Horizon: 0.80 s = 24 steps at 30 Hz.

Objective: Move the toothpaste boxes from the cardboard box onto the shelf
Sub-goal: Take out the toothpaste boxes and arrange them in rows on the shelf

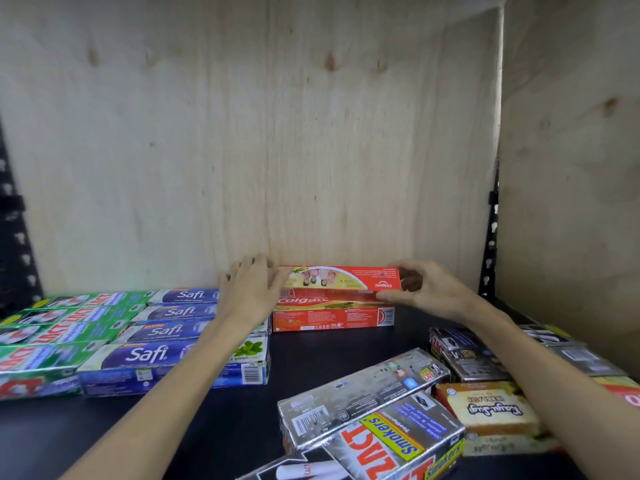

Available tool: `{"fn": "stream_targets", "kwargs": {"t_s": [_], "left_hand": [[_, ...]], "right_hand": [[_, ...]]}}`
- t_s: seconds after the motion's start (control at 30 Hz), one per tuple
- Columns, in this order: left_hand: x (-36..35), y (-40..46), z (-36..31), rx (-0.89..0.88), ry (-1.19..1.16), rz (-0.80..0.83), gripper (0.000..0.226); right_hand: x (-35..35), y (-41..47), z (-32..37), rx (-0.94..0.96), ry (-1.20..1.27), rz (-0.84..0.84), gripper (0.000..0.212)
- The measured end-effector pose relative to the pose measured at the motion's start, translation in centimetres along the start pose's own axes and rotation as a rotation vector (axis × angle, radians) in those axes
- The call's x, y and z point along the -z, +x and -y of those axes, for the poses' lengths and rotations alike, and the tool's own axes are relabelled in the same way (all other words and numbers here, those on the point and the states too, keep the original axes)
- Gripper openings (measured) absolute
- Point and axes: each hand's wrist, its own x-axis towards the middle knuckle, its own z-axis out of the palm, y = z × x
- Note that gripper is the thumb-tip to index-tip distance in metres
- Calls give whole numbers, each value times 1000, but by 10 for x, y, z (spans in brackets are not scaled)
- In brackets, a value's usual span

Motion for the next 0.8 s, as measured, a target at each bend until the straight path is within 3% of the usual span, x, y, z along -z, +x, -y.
{"fn": "stream_targets", "kwargs": {"t_s": [0.1, 0.17, 0.23, 0.37, 0.43, 0.5, 0.57, 0.63, 0.7, 0.8], "left_hand": [[-2, -2, -2, -119, -82, -62, 40], [0, -6, -13, -245, -159, -115, 29], [5, -12, -28, -352, -258, -69, 22], [10, -31, -61, -539, -340, 141, 58], [9, -38, -71, -579, -291, 151, 71], [10, -41, -76, -593, -246, 86, 67], [13, -41, -75, -602, -226, 11, 56], [15, -41, -72, -618, -200, -39, 51], [16, -43, -70, -630, -167, -67, 52], [20, -44, -69, -649, -175, -96, 54]], "right_hand": [[-2, -1, -1, -15, 8, -28, 76], [-2, -2, 4, -10, 18, -65, 66], [-3, -2, 10, 17, 51, -100, 59], [-10, -3, 25, 87, 146, -121, 53], [-12, -6, 33, 128, 184, -86, 50], [-13, -10, 41, 161, 199, -36, 59], [-13, -12, 45, 172, 211, 4, 85], [-14, -12, 48, 173, 247, 38, 91], [-15, -10, 48, 179, 287, 48, 82], [-15, -7, 45, 206, 366, 36, 52]]}}
